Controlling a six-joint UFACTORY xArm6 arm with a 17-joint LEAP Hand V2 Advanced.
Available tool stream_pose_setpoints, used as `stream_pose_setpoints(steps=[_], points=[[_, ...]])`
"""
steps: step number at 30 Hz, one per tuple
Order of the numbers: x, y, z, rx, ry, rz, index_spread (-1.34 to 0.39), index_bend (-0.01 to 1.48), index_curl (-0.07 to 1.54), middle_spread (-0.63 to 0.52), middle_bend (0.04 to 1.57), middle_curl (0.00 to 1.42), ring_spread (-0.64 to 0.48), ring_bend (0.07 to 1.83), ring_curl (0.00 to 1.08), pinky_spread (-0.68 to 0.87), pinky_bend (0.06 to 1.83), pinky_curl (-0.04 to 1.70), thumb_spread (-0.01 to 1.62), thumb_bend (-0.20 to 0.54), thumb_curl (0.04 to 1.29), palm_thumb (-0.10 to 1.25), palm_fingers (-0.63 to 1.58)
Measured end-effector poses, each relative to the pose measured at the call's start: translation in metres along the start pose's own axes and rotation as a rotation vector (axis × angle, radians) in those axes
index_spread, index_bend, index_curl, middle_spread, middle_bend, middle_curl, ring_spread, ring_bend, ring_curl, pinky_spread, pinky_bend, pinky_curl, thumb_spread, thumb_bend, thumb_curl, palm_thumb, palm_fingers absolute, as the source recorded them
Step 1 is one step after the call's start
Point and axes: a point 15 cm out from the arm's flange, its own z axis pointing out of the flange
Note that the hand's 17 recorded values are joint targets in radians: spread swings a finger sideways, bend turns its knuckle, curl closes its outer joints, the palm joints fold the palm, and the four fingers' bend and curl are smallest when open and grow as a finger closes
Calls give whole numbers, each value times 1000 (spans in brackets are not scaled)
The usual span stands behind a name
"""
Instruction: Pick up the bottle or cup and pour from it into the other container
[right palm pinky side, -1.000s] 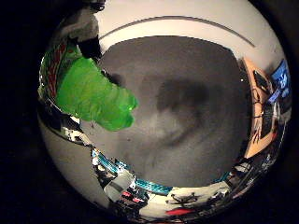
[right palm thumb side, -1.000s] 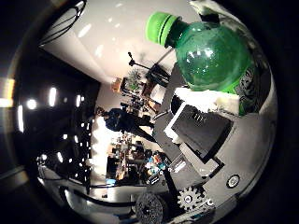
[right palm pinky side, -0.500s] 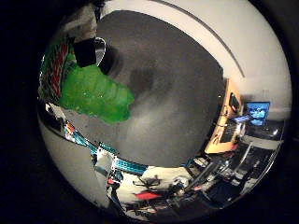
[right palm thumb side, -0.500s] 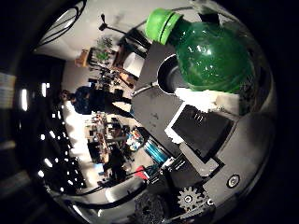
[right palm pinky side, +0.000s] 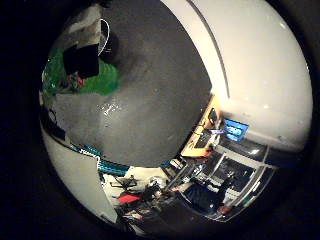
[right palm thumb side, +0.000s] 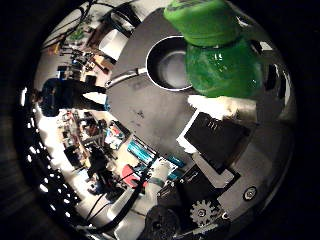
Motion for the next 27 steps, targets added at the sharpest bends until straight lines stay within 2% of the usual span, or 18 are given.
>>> stream_pose_setpoints(steps=[16, 27], points=[[-23, -19, 18, -58, 45, -31, -169, 1199, 744, -96, 1373, 707, -190, 1421, 708, -251, 1128, 1021, 86, -20, 909, 1115, 1149], [16, 8, -7, 23, 9, 60, -170, 1199, 749, -97, 1377, 709, -187, 1424, 701, -254, 1133, 1030, 103, -22, 910, 1101, 1154]])
